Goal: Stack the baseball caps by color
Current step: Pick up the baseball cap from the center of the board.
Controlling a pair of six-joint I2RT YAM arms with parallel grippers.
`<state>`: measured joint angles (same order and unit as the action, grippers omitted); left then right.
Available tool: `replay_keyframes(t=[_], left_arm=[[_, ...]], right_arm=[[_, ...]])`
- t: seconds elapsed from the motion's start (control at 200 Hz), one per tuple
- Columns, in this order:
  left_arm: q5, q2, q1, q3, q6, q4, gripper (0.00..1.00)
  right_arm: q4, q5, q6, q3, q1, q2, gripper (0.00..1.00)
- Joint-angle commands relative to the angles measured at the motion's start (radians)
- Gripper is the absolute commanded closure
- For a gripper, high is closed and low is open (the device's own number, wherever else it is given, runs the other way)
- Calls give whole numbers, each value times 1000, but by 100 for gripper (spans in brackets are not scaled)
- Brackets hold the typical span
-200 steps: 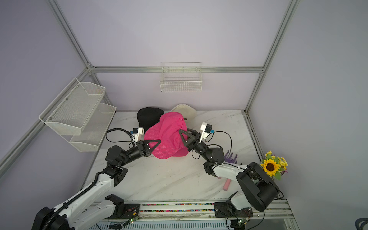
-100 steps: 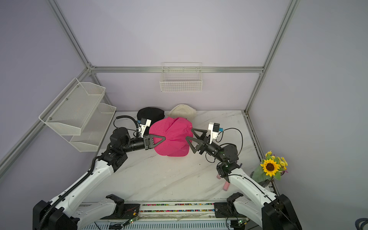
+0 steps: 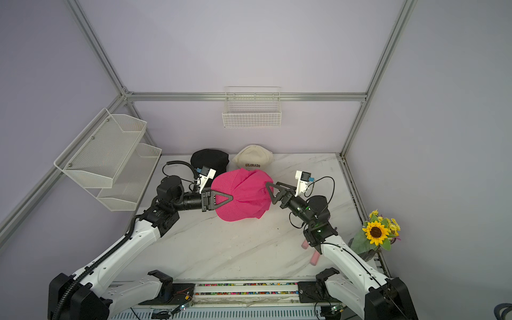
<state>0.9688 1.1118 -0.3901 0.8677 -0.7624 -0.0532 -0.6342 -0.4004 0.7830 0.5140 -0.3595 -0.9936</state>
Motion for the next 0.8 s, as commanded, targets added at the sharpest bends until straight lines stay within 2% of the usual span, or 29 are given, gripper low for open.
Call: replay_keyframes(t=[0.0, 0.14, 0.31, 0.4, 0.511, 0.611, 0.626, 0.681, 0.796], left_arm=[[51, -9, -20, 33, 19, -85, 100], [54, 25, -39, 46, 14, -105, 100], [59, 72, -47, 50, -28, -175, 100], [40, 72, -44, 56, 21, -116, 100], [14, 62, -35, 64, 74, -31, 100], [10, 50, -14, 51, 71, -18, 100], [13, 47, -13, 47, 68, -25, 97], [35, 42, -7, 28, 48, -68, 91], [52, 34, -3, -3, 11, -138, 93]], right_arm=[[-84, -142, -16, -16, 5, -28, 3], [-281, -341, 45, -40, 4, -85, 3], [-346, -393, 49, -56, 3, -87, 5], [-370, -403, 42, -75, 4, -48, 16], [-379, -399, 23, -82, 4, 3, 37], [-389, -405, 13, -81, 4, 25, 55], [-389, -402, 14, -80, 4, 27, 58], [-389, -390, 19, -82, 5, 32, 62], [-397, -396, 24, -76, 5, 24, 69]])
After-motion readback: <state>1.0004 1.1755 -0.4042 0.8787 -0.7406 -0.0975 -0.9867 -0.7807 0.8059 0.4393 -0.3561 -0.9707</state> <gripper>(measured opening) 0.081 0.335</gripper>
